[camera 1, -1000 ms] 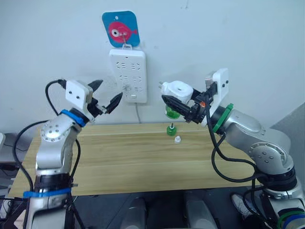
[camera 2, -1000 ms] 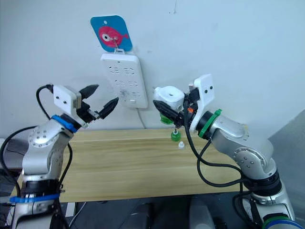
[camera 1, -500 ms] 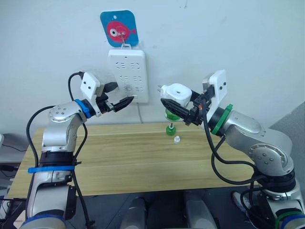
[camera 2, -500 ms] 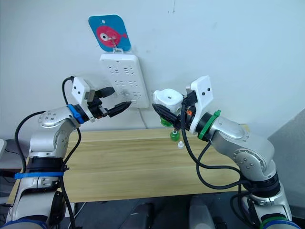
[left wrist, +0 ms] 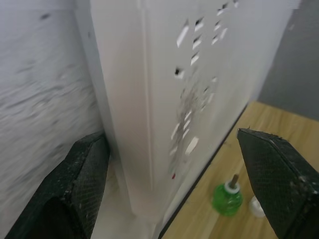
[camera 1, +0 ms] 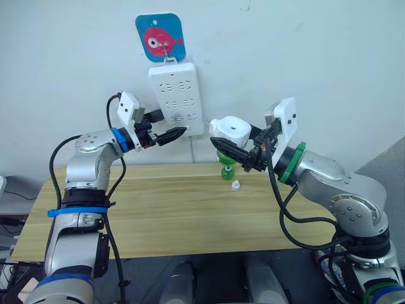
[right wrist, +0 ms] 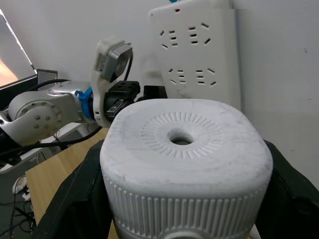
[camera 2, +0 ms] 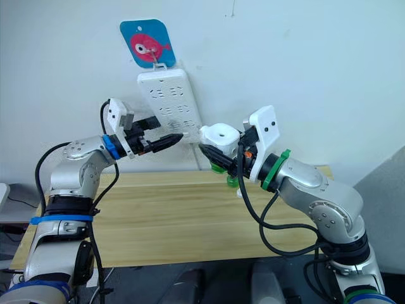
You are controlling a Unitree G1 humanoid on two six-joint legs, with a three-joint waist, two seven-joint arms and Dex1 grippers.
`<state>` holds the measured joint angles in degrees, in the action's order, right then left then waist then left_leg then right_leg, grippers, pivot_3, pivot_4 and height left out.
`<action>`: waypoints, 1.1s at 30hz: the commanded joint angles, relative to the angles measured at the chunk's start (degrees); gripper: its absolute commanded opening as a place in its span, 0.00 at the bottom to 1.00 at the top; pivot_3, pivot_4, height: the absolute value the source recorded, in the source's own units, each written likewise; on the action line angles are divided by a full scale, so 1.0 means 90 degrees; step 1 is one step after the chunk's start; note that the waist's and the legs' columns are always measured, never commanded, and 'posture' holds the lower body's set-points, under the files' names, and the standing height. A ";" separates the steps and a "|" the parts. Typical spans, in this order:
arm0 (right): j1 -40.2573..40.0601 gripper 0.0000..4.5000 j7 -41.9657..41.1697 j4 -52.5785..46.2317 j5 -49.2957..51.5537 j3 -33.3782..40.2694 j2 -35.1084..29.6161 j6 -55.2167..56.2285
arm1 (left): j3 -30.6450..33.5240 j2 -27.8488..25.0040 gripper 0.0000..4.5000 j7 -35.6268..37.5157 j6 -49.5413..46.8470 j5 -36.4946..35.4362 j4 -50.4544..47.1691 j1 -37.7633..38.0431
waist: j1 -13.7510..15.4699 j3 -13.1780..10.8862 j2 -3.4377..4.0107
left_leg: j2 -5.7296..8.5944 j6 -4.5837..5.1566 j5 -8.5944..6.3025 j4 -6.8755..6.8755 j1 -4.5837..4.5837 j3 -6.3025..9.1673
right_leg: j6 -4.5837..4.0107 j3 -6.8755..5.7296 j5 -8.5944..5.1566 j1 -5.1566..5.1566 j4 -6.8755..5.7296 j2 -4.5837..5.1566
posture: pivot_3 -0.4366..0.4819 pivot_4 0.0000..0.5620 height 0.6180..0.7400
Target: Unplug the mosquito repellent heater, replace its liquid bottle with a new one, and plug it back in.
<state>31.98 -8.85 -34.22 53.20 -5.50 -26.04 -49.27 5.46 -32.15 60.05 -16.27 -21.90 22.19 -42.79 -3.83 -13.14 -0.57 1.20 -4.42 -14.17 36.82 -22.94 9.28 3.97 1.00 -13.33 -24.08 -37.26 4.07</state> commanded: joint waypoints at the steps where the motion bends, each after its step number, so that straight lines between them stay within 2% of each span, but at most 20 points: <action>1: 0.0011 0.68 -0.0126 -0.0371 0.0092 0.0209 0.0043 0.0056 | 0.0046 0.0059 0.84 0.0106 -0.0007 -0.0166 -0.0270 -0.0192 | -0.0023 0.0000 0.0000 | 0.0000 0.0000 0.0000 -0.0002 0.0000 0.0000 | 0.0000 0.0000 0.0000 -0.0001 0.0000 0.0000 | 0.39 0.38 1.00; 6: 0.0098 0.68 -0.0044 -0.0301 -0.0159 0.0091 0.0157 0.0055 | 0.0057 0.0177 0.53 -0.0033 0.0124 -0.0080 -0.0169 -0.0190 | -0.0034 -0.0001 -0.0001 | 0.0000 0.0000 0.0000 -0.0003 0.0001 0.0000 | 0.0000 0.0000 0.0000 0.0000 0.0000 0.0000 | 0.39 0.39 1.00; 10: 0.0313 0.68 0.0171 -0.0106 -0.0598 -0.0167 0.0361 -0.0041 | 0.0081 0.0130 0.33 -0.0124 -0.0042 -0.0122 -0.0359 -0.0039 | -0.0017 -0.0002 -0.0003 | 0.0001 0.0000 0.0000 0.0002 0.0001 0.0001 | 0.0000 0.0000 0.0000 0.0002 -0.0002 0.0001 | 0.39 0.39 1.00; 19: 0.1059 0.68 0.0801 0.0884 -0.1995 -0.0848 0.1502 -0.0076 | 0.0335 -0.0305 0.30 -0.0396 -0.1235 -0.0569 -0.1614 0.0606 | -0.0104 -0.0002 -0.0004 | 0.0001 0.0000 0.0000 0.0000 0.0005 -0.0001 | 0.0000 0.0006 0.0000 -0.0002 -0.0006 0.0000 | 0.41 0.40 1.00; 33: 0.1035 0.68 0.0440 0.1277 -0.3037 -0.1012 0.2075 -0.0060 | 0.0348 -0.0420 0.30 -0.0605 -0.1367 -0.0635 -0.1882 0.0802 | -0.0107 -0.0003 -0.0002 | -0.0001 0.0000 0.0000 -0.0014 0.0010 -0.0002 | -0.0001 0.0005 0.0000 -0.0008 -0.0015 0.0000 | 0.43 0.40 1.00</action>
<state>40.29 -4.08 -21.28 26.67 -14.60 -8.14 -50.49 8.50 -35.12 54.71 -28.44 -27.73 6.93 -36.29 -4.79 -13.16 -0.59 1.20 -4.42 -14.17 36.70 -22.84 9.26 3.96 1.05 -13.33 -24.15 -37.39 4.07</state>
